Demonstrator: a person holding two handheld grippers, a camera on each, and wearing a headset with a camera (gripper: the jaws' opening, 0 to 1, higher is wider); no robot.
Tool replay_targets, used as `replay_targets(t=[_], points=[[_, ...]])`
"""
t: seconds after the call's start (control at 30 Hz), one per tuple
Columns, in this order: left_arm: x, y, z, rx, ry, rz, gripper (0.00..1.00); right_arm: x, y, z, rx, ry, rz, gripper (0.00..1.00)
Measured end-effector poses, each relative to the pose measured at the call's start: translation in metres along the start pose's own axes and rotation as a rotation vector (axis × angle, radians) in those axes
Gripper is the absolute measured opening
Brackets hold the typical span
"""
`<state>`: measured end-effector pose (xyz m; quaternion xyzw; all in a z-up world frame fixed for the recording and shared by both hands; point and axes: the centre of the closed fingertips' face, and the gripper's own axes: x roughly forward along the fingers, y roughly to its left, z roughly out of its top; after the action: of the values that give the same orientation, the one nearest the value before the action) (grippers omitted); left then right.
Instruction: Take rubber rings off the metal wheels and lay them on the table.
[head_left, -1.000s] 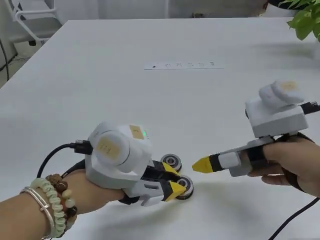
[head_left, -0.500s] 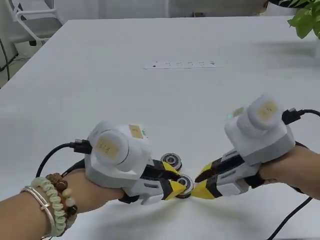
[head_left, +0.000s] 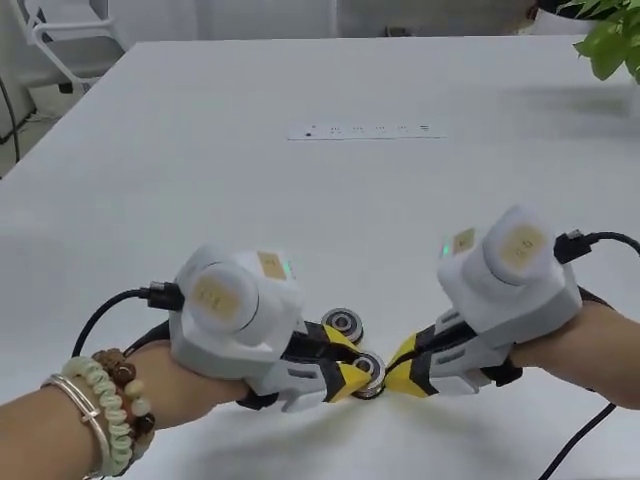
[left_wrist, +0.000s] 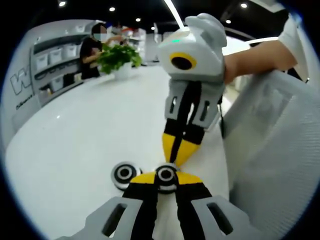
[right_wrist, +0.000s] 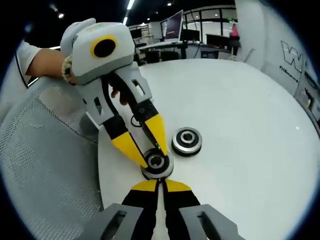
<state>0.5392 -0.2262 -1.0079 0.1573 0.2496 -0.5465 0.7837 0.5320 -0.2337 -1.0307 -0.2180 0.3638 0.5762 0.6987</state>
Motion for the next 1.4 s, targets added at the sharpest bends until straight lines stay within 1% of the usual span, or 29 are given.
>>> replay_targets(t=[0.07, 0.17, 0.2, 0.23, 0.27, 0.37, 0.43, 0.47, 0.6, 0.8, 1.0, 1.03, 1.07, 1.13, 1.17, 1.2, 1.3, 1.4], points=[[0.000, 0.000, 0.000, -0.003, 0.000, 0.003, 0.14, 0.000, -0.001, 0.000, -0.001, 0.004, -0.007, 0.00], [-0.001, 0.000, 0.000, -0.007, 0.000, 0.005, 0.14, 0.000, -0.002, 0.000, 0.047, 0.002, -0.008, 0.01], [-0.001, 0.001, 0.000, -0.009, -0.001, 0.007, 0.14, 0.000, -0.001, -0.001, 0.103, 0.003, -0.007, 0.01], [-0.001, 0.001, 0.000, -0.010, -0.002, 0.007, 0.14, 0.000, -0.001, -0.001, 0.142, 0.011, -0.006, 0.01], [-0.001, 0.001, 0.000, -0.011, -0.003, 0.008, 0.14, 0.001, -0.003, 0.000, 0.113, 0.010, -0.006, 0.01], [-0.001, 0.002, 0.000, -0.017, -0.005, 0.012, 0.14, 0.002, 0.000, 0.001, 0.100, 0.010, -0.016, 0.01], [-0.002, 0.003, 0.000, -0.018, -0.006, 0.013, 0.14, 0.002, -0.001, 0.001, 0.114, 0.016, -0.021, 0.00], [-0.002, 0.003, -0.001, -0.018, -0.006, 0.015, 0.14, 0.001, -0.002, 0.001, 0.170, 0.019, -0.027, 0.00], [-0.002, 0.004, -0.001, -0.019, -0.003, 0.018, 0.14, 0.001, -0.005, 0.000, 0.282, 0.002, -0.013, 0.00], [-0.002, 0.005, 0.000, -0.015, 0.002, 0.016, 0.14, -0.003, -0.008, 0.000, 0.370, -0.021, 0.001, 0.00], [-0.002, 0.004, -0.001, -0.015, 0.009, 0.007, 0.14, -0.006, -0.007, 0.001, 0.450, -0.043, 0.035, 0.00], [-0.002, 0.004, -0.001, -0.014, 0.010, 0.004, 0.14, -0.007, -0.007, 0.003, 0.465, -0.057, 0.042, 0.00], [-0.003, 0.003, -0.001, -0.013, 0.012, 0.002, 0.14, -0.009, -0.006, 0.006, 0.495, -0.075, 0.059, 0.00], [-0.003, 0.003, -0.001, -0.015, 0.011, -0.005, 0.14, -0.011, -0.004, 0.012, 0.544, -0.119, 0.081, 0.00], [-0.003, 0.002, -0.001, -0.017, 0.010, -0.007, 0.14, -0.012, -0.003, 0.011, 0.556, -0.112, 0.093, 0.00], [-0.003, 0.002, -0.002, -0.016, 0.009, -0.010, 0.14, -0.010, -0.003, 0.009, 0.546, -0.104, 0.087, 0.00], [-0.003, 0.001, -0.002, -0.012, 0.009, -0.017, 0.14, -0.010, 0.000, 0.010, 0.568, -0.106, 0.108, 0.00], [-0.004, 0.000, -0.003, -0.008, 0.008, -0.025, 0.14, -0.009, 0.006, 0.010, 0.582, -0.107, 0.131, 0.00]])
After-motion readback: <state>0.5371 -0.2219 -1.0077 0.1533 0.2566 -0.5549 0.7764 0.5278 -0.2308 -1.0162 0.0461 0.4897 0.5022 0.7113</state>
